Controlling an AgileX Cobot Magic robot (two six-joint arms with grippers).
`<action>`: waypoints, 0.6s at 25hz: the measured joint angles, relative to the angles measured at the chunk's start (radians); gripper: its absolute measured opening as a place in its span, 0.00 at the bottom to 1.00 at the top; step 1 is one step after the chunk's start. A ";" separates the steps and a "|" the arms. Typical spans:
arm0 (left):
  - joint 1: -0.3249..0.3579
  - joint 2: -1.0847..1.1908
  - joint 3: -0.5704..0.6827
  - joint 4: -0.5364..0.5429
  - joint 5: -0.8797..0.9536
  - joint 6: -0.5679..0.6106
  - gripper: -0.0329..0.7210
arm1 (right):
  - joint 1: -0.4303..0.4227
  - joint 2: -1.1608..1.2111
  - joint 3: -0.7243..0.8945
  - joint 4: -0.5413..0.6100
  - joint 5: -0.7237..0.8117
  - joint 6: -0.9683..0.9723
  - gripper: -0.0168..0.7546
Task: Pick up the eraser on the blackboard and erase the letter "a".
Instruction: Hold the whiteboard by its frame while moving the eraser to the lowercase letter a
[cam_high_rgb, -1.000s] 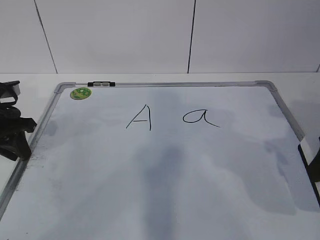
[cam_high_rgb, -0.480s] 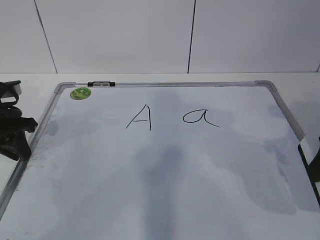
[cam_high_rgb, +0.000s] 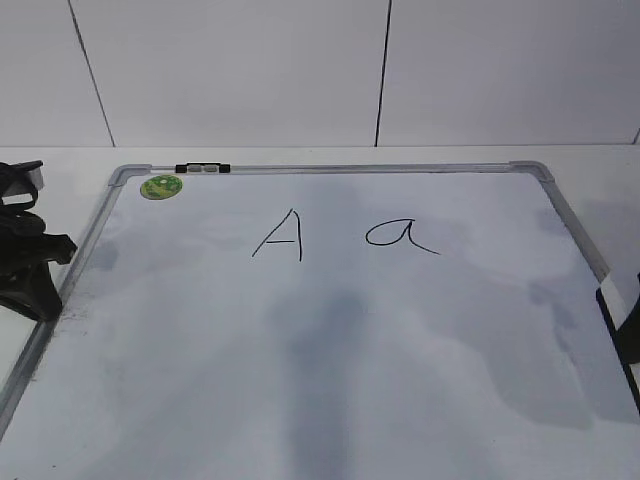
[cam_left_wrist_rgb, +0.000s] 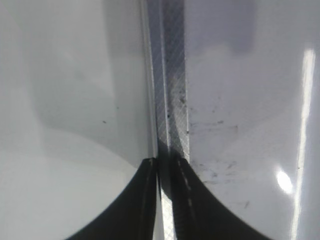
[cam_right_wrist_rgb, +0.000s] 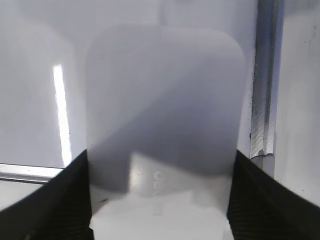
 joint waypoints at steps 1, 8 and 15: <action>0.000 0.000 0.000 0.000 0.002 0.000 0.14 | 0.000 0.000 0.000 0.000 0.000 0.000 0.75; -0.026 0.000 -0.003 0.009 0.002 0.002 0.09 | 0.000 0.000 0.000 0.000 0.000 0.000 0.75; -0.029 0.000 -0.003 0.011 0.002 -0.002 0.09 | 0.000 0.000 0.000 0.000 0.000 0.000 0.75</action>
